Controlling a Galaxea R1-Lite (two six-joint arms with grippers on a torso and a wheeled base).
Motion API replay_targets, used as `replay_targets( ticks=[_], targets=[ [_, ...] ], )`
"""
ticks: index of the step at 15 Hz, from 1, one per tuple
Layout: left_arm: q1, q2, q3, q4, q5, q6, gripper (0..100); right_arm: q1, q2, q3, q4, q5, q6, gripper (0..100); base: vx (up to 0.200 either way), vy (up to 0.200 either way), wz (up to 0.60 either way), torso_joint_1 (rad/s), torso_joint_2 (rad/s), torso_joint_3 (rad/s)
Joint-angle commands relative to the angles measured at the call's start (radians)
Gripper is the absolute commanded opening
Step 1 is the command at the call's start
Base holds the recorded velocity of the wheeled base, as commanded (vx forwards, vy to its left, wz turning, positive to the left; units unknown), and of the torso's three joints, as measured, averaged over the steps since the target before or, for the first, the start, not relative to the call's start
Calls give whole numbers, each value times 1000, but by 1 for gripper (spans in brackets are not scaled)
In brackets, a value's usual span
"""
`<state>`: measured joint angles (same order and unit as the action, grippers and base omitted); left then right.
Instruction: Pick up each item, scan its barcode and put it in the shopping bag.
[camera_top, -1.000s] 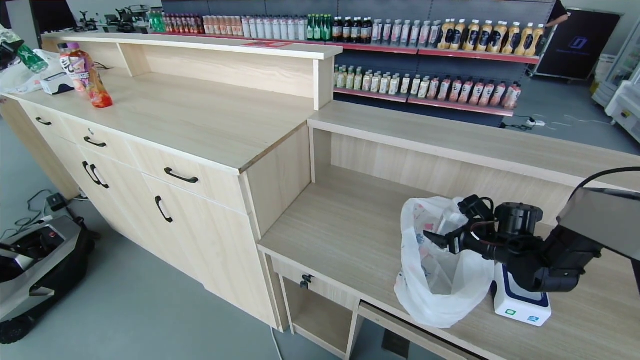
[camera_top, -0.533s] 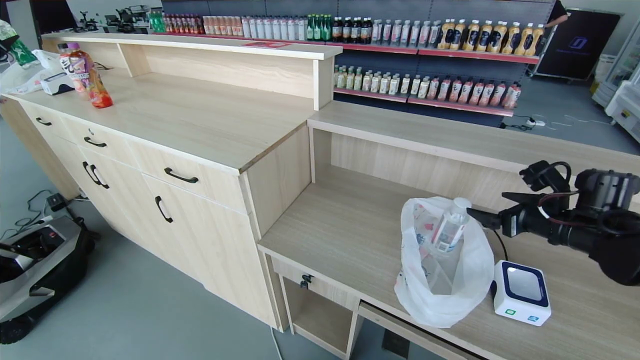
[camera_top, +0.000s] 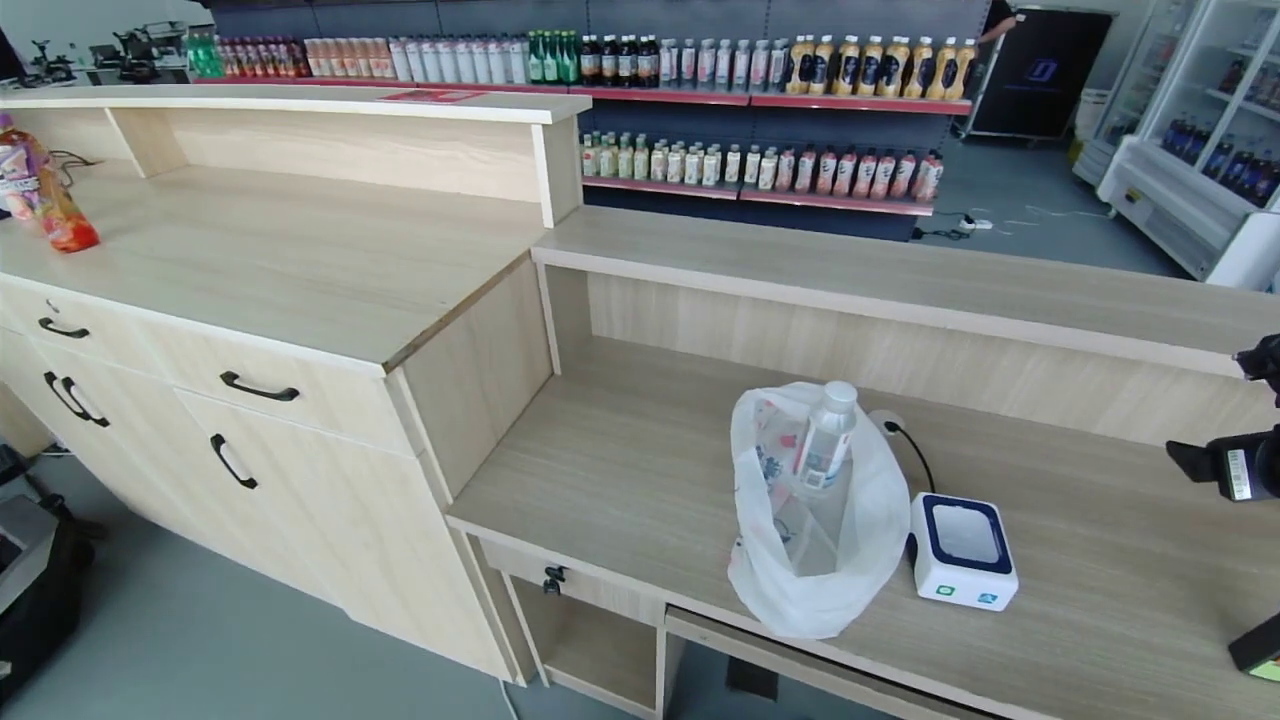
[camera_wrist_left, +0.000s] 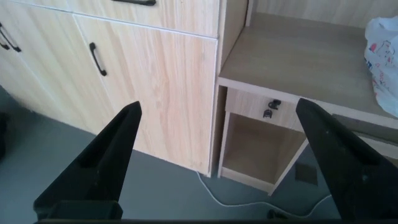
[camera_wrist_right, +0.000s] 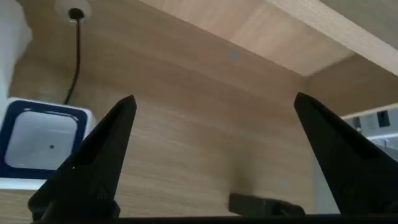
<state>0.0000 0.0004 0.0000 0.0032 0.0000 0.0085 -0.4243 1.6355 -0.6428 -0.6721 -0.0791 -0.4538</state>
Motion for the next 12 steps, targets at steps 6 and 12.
replay_targets(
  ticks=[6,12],
  targets=[
    [0,0,0,0,0,-1,100,4,199,3,95,-346,382,100,0,0,-300,-1,2,-1],
    [0,0,0,0,0,-1,100,81,399,-35,-27,-346,472,100,0,0,0,0,0,0]
  ],
)
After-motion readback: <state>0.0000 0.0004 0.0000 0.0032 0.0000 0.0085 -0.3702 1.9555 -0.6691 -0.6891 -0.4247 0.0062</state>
